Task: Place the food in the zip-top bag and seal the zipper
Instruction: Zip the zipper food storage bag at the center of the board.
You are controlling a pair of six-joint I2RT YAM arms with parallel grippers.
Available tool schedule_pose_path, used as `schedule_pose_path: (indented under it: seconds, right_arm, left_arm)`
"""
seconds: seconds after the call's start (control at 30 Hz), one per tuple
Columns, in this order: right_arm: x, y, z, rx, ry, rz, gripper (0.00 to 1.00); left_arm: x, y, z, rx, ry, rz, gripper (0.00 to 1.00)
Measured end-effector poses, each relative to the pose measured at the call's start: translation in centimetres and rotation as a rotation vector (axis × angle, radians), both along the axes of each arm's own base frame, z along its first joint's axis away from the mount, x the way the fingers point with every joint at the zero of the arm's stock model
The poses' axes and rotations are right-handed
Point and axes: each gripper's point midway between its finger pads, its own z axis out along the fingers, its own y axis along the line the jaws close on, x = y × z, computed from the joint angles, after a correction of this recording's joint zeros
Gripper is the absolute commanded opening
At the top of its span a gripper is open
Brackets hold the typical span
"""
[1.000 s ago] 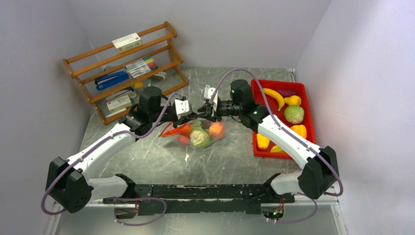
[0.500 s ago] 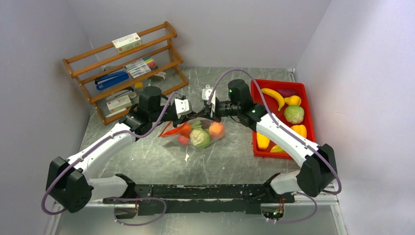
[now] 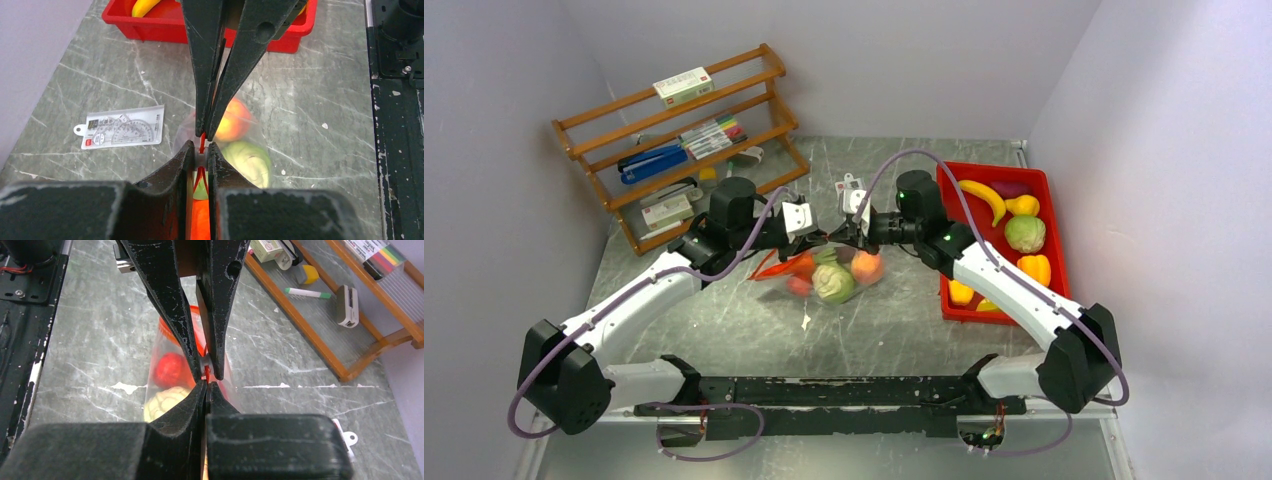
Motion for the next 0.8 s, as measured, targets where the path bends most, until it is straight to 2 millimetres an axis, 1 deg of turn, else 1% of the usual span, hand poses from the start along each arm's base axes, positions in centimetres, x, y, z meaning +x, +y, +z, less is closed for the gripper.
schedule_pose_path:
  seconds: [0.23, 0.37, 0.43, 0.47, 0.53, 0.57, 0.6, 0.63, 0.7, 0.8]
  right_arm:
    - [-0.1, -0.1, 0.0, 0.000, -0.002, 0.000, 0.00]
    - [-0.1, -0.2, 0.2, 0.007, -0.010, 0.002, 0.00]
    - [-0.2, -0.3, 0.7, 0.018, -0.021, 0.006, 0.00]
    - [-0.2, -0.3, 0.8, 0.021, -0.025, 0.007, 0.00]
    - [-0.3, -0.3, 1.1, 0.027, -0.032, 0.015, 0.00]
    - [-0.4, -0.2, 1.1, 0.029, -0.032, 0.020, 0.15]
    - [-0.4, -0.2, 1.1, 0.030, -0.031, 0.023, 0.27]
    - [-0.4, -0.2, 1.0, 0.027, -0.026, 0.025, 0.36]
    - [-0.5, -0.4, 0.4, 0.002, -0.017, 0.034, 0.42]
    - [-0.5, -0.5, -0.9, -0.050, -0.004, 0.056, 0.45]
  left_arm:
    - [-0.2, 0.1, -0.2, 0.008, 0.008, -0.005, 0.09]
    - [-0.4, 0.3, -0.8, 0.026, 0.029, -0.003, 0.13]
    - [-0.5, 0.5, -1.2, 0.040, 0.044, 0.002, 0.10]
    - [-0.6, 0.5, -1.4, 0.043, 0.048, 0.004, 0.07]
    - [-0.7, 0.6, -1.6, 0.051, 0.055, 0.005, 0.07]
    - [-0.7, 0.7, -1.7, 0.053, 0.057, 0.005, 0.07]
    - [-0.7, 0.7, -1.8, 0.055, 0.057, 0.003, 0.07]
    - [-0.8, 0.7, -1.8, 0.055, 0.058, 0.001, 0.07]
    - [-0.8, 0.6, -1.8, 0.053, 0.056, -0.005, 0.07]
    - [-0.9, 0.6, -1.7, 0.051, 0.048, -0.014, 0.07]
